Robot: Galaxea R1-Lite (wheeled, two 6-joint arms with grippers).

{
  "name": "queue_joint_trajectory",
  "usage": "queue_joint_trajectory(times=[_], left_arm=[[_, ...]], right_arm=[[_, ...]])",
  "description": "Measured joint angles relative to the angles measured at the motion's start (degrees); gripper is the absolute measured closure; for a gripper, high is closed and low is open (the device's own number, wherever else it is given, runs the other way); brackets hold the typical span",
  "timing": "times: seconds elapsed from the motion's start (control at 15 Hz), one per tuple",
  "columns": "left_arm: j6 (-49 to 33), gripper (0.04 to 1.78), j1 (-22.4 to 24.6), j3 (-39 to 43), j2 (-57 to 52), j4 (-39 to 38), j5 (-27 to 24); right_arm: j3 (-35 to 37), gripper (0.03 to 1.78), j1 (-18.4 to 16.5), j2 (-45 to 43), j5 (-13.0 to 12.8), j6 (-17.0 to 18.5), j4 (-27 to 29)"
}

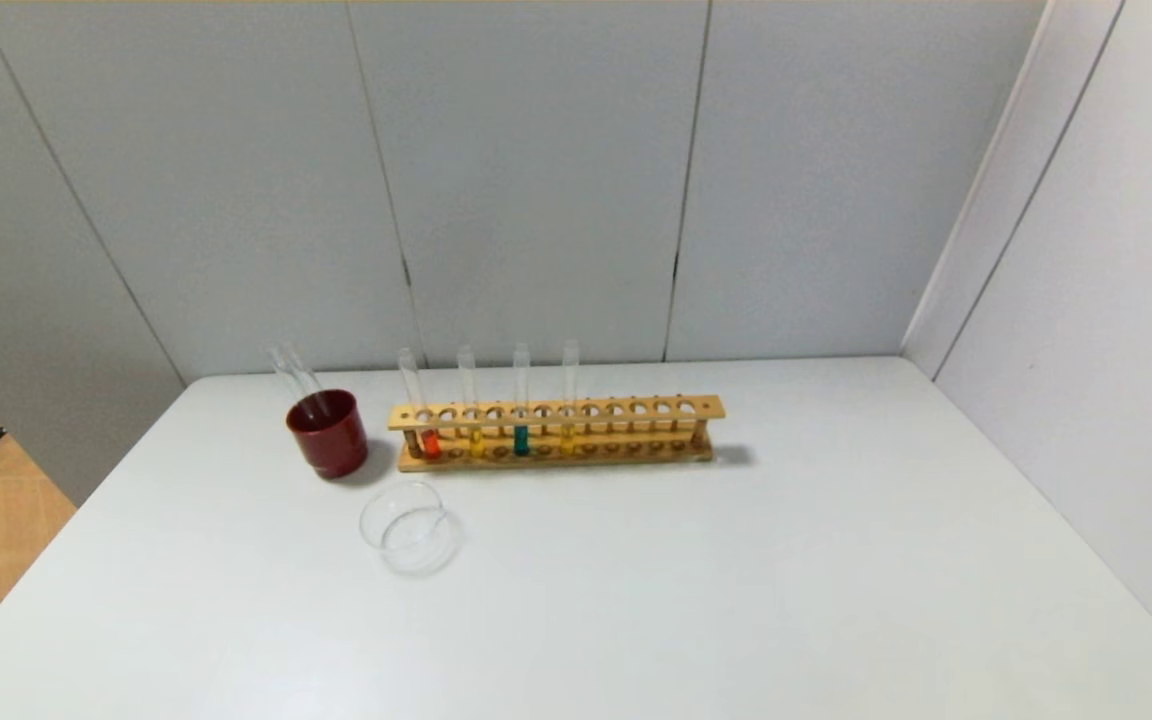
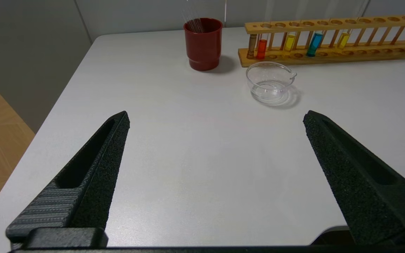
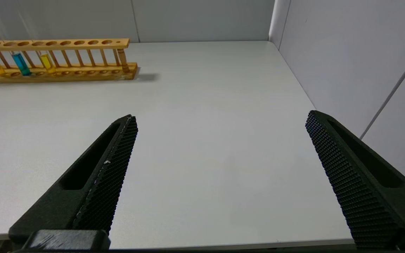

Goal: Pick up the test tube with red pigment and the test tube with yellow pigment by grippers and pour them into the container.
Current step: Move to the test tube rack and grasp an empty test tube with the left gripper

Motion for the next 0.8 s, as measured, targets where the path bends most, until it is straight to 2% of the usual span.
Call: queue_joint_trajectory(times=[0.8], left_arm=[[1.2, 0.07, 0.0, 0.0, 0.0, 0.2, -0.1]], right_arm=[[0.0, 0.06, 0.0, 0.0, 0.0, 0.0, 0.0]])
